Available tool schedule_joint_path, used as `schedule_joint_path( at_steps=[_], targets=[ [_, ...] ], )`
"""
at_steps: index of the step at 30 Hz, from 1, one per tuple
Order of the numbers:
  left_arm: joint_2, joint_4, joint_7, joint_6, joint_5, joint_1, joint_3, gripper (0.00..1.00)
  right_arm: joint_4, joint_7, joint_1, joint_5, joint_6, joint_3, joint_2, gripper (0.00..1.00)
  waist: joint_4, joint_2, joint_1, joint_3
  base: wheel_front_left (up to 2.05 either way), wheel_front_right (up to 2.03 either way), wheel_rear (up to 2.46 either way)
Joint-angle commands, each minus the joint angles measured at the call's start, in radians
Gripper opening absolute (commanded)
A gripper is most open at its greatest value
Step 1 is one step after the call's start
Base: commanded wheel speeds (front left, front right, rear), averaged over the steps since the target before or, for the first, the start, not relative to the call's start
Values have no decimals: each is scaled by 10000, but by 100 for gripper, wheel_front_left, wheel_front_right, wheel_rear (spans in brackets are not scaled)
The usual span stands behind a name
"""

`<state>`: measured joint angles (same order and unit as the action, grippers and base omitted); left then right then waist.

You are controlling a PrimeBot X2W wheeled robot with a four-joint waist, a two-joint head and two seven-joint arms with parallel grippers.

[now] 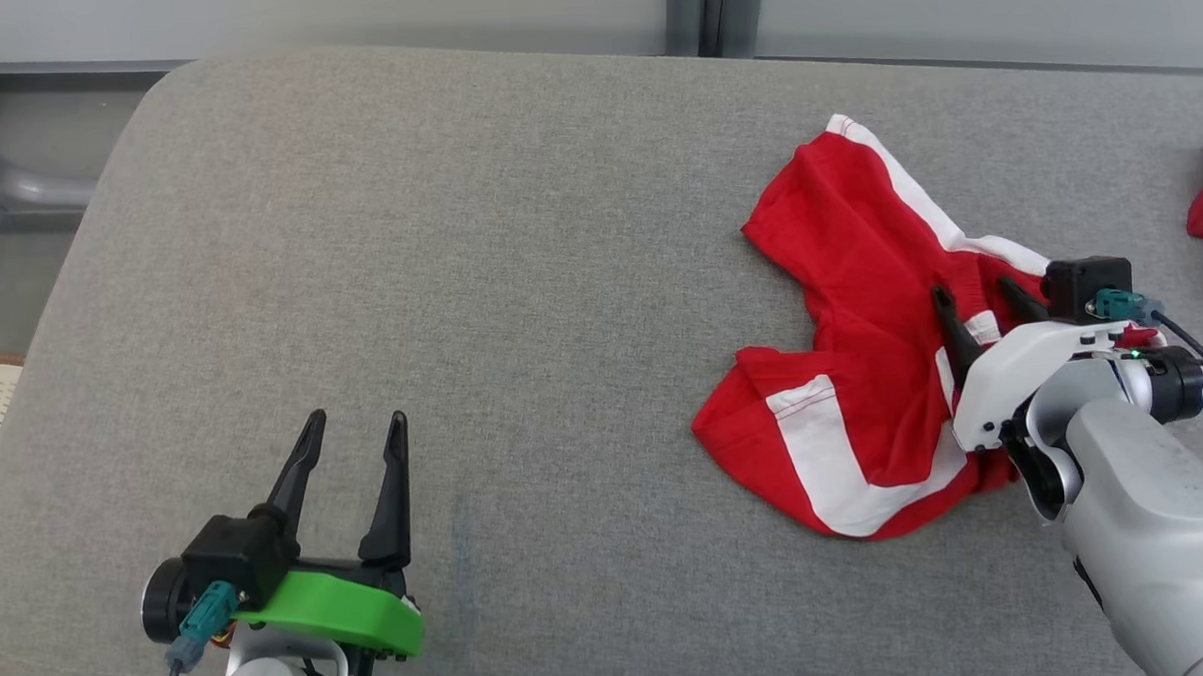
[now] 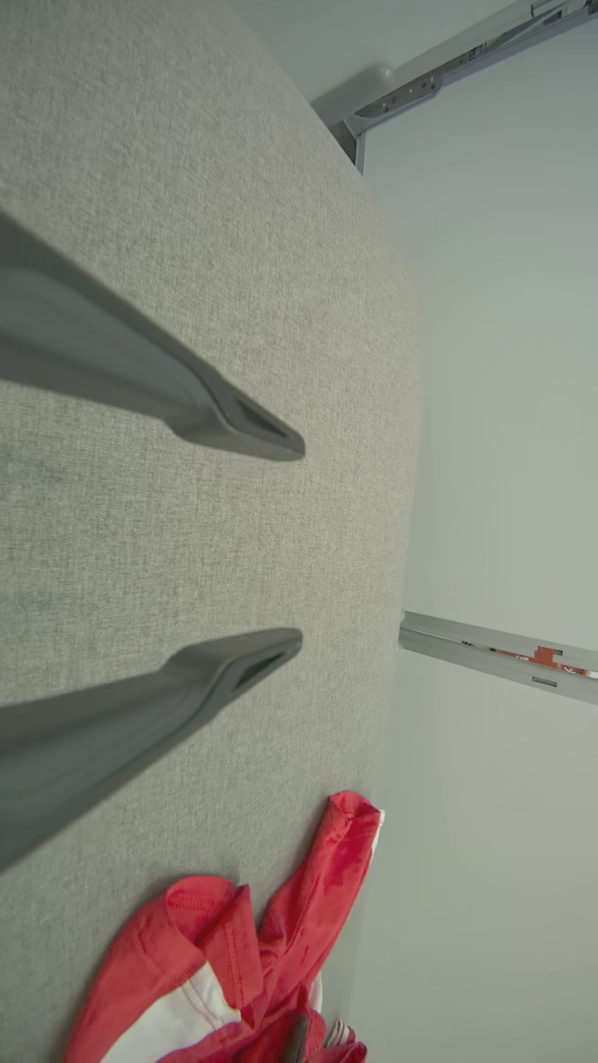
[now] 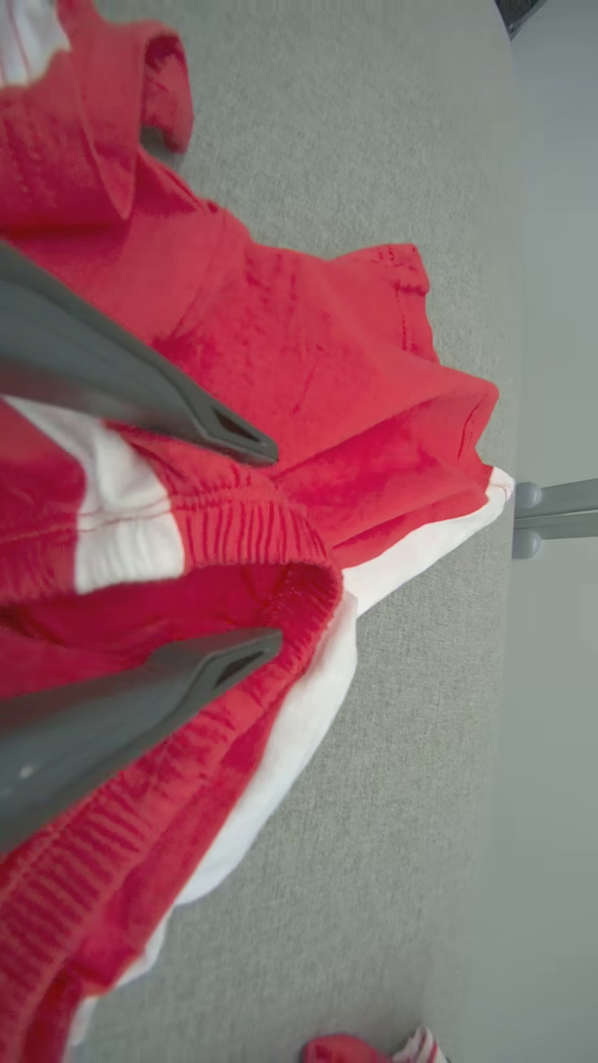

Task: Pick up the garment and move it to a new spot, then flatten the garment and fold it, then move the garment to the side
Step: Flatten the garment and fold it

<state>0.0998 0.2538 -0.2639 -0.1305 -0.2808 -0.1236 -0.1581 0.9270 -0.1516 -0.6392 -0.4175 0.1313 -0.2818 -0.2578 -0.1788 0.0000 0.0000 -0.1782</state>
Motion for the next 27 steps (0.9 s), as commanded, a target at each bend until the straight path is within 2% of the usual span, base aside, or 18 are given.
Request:
schedule_joint_path(
  at_steps=[1, 8, 15, 19, 27],
  targets=[
    [57, 1, 3, -8, 55, -2, 74, 100, -29, -179, 60, -153, -13, -161, -79, 100, 169, 0, 0, 162, 0, 0, 0],
    [39, -73, 3, -8, 133, 291, 245, 100, -1187, -949, 998, -1082, -14, -763, -686, 100, 687, 0, 0, 485, 0, 0, 0],
    [133, -133, 3, -8, 147, 622, 555, 100, -3024, -1128, 2393, -1420, -13, -208, -1160, 100, 1246, 0, 0, 845, 0, 0, 0],
    [199, -159, 3, -8, 166, 771, 742, 100, -4427, -1135, 3448, -1159, -13, 580, -1076, 100, 1475, 0, 0, 1068, 0, 0, 0],
    [241, -233, 3, -8, 241, 998, 878, 100, -7036, -1135, 5608, -276, -13, 1984, -420, 100, 1695, 0, 0, 1421, 0, 0, 0]
  ],
)
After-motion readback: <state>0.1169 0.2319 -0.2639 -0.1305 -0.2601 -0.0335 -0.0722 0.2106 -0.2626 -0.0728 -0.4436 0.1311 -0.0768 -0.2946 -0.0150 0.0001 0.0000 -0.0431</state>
